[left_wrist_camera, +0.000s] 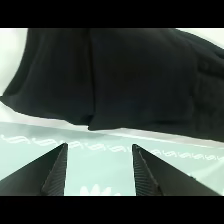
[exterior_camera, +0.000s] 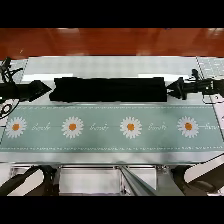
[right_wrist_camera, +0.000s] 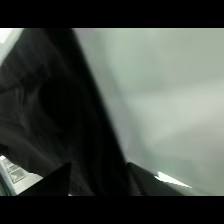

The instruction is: Fold the shirts.

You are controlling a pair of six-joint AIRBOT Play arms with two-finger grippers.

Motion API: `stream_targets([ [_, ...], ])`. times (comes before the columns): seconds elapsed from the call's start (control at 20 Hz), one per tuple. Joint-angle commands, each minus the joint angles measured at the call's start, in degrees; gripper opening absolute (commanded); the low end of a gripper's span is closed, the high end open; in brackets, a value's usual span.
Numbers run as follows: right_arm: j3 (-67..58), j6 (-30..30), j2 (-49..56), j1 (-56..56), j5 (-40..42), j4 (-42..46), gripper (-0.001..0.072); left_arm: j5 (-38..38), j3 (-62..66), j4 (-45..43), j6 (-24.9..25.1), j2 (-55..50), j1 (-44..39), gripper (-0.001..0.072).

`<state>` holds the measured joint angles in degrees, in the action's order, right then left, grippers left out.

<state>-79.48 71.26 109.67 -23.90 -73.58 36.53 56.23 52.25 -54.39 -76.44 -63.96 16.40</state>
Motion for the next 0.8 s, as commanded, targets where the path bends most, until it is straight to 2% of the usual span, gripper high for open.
stream_targets([
  [0.0,-1.0,-1.4,1.3,3.2,2.2,-2.7,0.0417,-0.3,-0.5,0.6,0.1,0.3,-0.5,0.0502],
  [0.2,-5.3,-0.2,3.3,7.5,1.3,-2.7,0.0399,-0.3,-0.5,0.7,0.1,0.3,-0.5,0.0502],
  [0.25,-5.9,0.1,3.3,8.6,1.8,-2.5,0.0291,-0.3,-0.5,0.7,0.1,0.3,-0.5,0.0502],
  [0.3,-6.4,0.0,3.3,9.4,1.7,-2.5,0.0105,-0.3,-0.5,0.7,0.1,0.3,-0.5,0.0502],
  [0.35,-6.9,-0.4,3.2,9.9,1.3,-2.6,0.0023,-0.3,-0.5,0.7,0.1,0.3,-0.5,0.0502],
  [0.55,-7.1,0.6,-1.2,10.0,1.3,1.9,0.0022,-0.3,-0.5,2.9,0.2,0.3,-0.5,0.0489],
  [0.6,-7.1,1.4,-2.8,10.0,1.6,4.4,0.0022,-0.3,-0.5,4.1,1.0,0.3,-0.5,0.035],
  [0.65,-7.1,2.2,-4.6,10.0,1.6,6.7,0.0022,-0.3,-0.5,5.2,2.6,0.3,-1.0,0.0097],
  [0.7,-7.0,2.5,-6.4,10.0,1.4,8.5,0.0022,-0.4,-0.5,6.8,5.5,0.3,-2.0,0.0022],
  [0.75,-6.6,2.8,-8.5,10.0,1.5,9.7,0.0022,-0.7,-0.4,8.2,6.9,0.1,-3.3,0.0021],
])
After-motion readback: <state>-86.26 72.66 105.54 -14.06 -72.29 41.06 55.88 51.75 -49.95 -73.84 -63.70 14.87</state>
